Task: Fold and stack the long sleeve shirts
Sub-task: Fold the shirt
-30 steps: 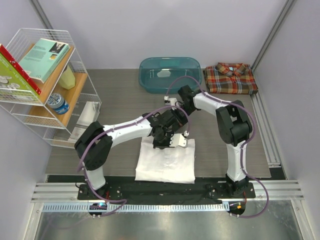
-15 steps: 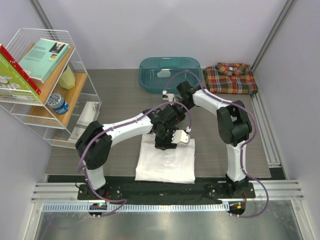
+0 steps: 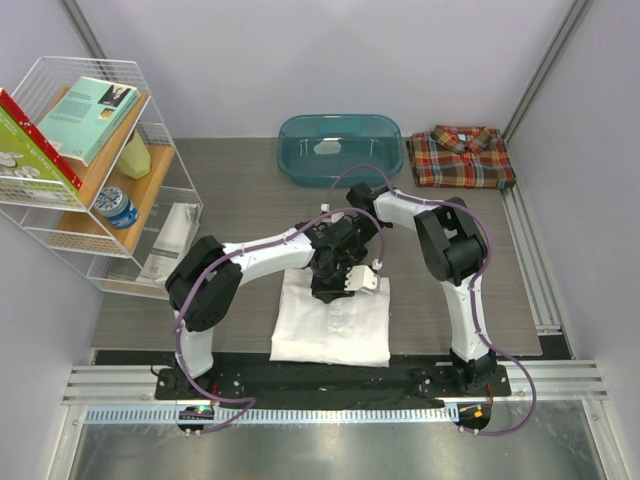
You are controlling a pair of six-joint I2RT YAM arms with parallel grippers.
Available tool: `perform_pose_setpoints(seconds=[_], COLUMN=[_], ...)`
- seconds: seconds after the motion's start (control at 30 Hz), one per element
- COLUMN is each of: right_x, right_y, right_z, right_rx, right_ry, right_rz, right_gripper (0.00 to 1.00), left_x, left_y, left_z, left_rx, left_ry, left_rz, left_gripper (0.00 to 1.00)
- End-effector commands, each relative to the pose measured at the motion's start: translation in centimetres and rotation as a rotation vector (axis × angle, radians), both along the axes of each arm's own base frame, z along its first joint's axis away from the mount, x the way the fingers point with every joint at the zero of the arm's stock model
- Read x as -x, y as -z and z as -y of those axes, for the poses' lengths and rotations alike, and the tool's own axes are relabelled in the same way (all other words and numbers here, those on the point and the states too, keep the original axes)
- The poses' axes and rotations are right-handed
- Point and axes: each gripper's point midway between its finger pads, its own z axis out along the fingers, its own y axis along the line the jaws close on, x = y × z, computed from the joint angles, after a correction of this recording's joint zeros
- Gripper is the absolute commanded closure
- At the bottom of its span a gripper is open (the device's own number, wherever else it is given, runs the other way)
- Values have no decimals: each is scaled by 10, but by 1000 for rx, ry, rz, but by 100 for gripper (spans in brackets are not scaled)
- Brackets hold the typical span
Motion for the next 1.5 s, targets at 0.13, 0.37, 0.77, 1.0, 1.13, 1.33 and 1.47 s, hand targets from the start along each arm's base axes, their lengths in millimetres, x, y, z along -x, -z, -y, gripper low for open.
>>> perform_pose_setpoints(seconds=[0.13, 0.37, 0.77, 1.0, 1.13, 1.33, 1.47], right_x=[-30, -30, -24, -34, -43, -75, -80], right_y=[9, 4, 0, -7, -20, -64, -95], right_z=[9, 8, 5, 3, 7, 36, 65], right_rx=[88, 69, 36, 39, 67, 106, 102], right_ry=[26, 15, -20, -28, -35, 29, 73], right_rz=[172, 192, 178, 213, 247, 337, 348], right_gripper=[98, 98, 98, 98, 89, 63, 53], left_x=[-7, -29, -78, -84, -87, -91, -89], left_y=[-33, -52, -59, -60, -60, -82, -103], left_z=[10, 11, 9, 12, 15, 1, -20], left_rx=[49, 65, 86, 100, 112, 140, 182], left_ry=[-15, -23, -64, -55, -70, -138, -240], left_rz=[17, 86, 197, 223, 232, 229, 146], left_gripper=[97, 100, 100, 99, 84, 57, 48])
